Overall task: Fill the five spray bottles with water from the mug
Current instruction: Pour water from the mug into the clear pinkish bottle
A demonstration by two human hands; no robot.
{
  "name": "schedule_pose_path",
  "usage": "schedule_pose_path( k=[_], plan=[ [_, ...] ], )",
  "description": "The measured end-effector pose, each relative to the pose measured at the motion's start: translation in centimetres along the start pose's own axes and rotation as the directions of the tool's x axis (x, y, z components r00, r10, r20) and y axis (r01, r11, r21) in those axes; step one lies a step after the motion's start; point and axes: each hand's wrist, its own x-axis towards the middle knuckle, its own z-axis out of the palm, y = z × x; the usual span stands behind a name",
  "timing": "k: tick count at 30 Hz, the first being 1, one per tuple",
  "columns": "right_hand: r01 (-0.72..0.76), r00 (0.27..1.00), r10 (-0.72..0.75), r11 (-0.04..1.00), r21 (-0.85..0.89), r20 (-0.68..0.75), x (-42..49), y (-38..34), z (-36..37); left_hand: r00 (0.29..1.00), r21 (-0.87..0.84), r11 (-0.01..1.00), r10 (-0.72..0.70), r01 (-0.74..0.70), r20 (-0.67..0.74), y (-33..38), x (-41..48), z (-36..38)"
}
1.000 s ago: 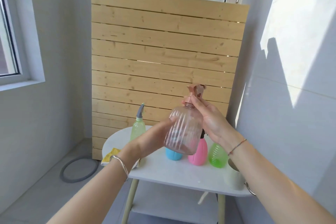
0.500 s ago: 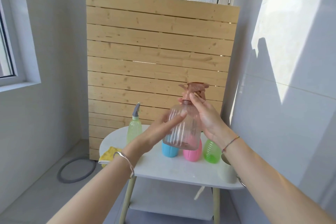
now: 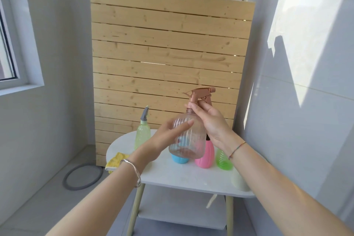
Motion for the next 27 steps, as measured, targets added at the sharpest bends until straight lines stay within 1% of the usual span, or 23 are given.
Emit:
schedule_pose_path(
  k=[3,4,6,9,11,14,15,16,18,20,23,25,27],
  plan=[
    [0.039,0.999,-0.038,0.999,0.034,-0.017,1.3,-0.6,-1.2,0.990,-0.032,0.998,-0.052,0.057,0.128,-1.5,-0.1,-0.9],
    [0.037,0.999,-0.036,0.998,0.051,-0.027,1.8,-1.0,-1.7,0.987,-0.046,0.997,-0.058,0.066,0.148,-1.9,-0.2,-1.0],
    [0.044,0.998,-0.040,0.995,0.093,-0.043,2.9,-2.0,-2.8,0.988,-0.045,0.996,-0.065,0.072,0.140,-2.5,-0.2,-1.2],
    [0.123,0.989,-0.100,0.967,0.223,-0.109,4.5,-4.0,-3.7,0.991,0.023,0.998,-0.060,0.057,0.121,-3.5,0.2,-1.4],
    [0.151,0.985,-0.117,0.940,0.306,-0.128,5.3,-5.3,-3.9,0.991,0.034,0.997,-0.073,0.070,0.108,-4.6,0.5,-1.5],
    [0.096,0.994,-0.068,0.927,0.364,-0.091,6.5,-5.9,-4.3,0.994,0.041,0.997,-0.071,0.068,0.079,-6.1,0.9,-1.3],
    [0.055,0.997,-0.036,0.941,0.335,-0.063,6.7,-5.5,-4.2,0.995,0.051,0.996,-0.074,0.071,0.062,-6.7,1.0,-1.3],
    [0.005,1.000,0.002,0.968,0.250,-0.024,7.0,-4.6,-4.1,0.996,0.051,0.996,-0.081,0.079,0.038,-7.4,1.0,-1.3],
    [-0.092,0.994,0.092,0.996,-0.008,0.061,7.2,-2.2,-4.1,0.995,0.008,0.995,-0.103,0.103,-0.015,-8.7,0.8,-1.3],
    [-0.157,0.981,0.180,0.957,-0.245,0.074,7.2,1.6,-4.1,0.990,-0.037,0.993,-0.117,0.114,-0.074,-10.2,0.5,-1.5],
    [-0.197,0.970,0.240,0.850,-0.489,0.025,6.6,8.4,-4.4,0.978,-0.079,0.990,-0.130,0.119,-0.161,-12.4,-0.2,-1.9],
    [-0.213,0.955,0.293,0.796,-0.567,0.053,6.0,13.1,-4.7,0.963,-0.100,0.987,-0.146,0.126,-0.225,-13.9,-0.8,-2.2],
    [-0.236,0.929,0.358,0.764,-0.600,0.090,5.6,17.0,-4.8,0.949,-0.109,0.985,-0.162,0.137,-0.271,-15.4,-1.3,-2.4]
  ],
)
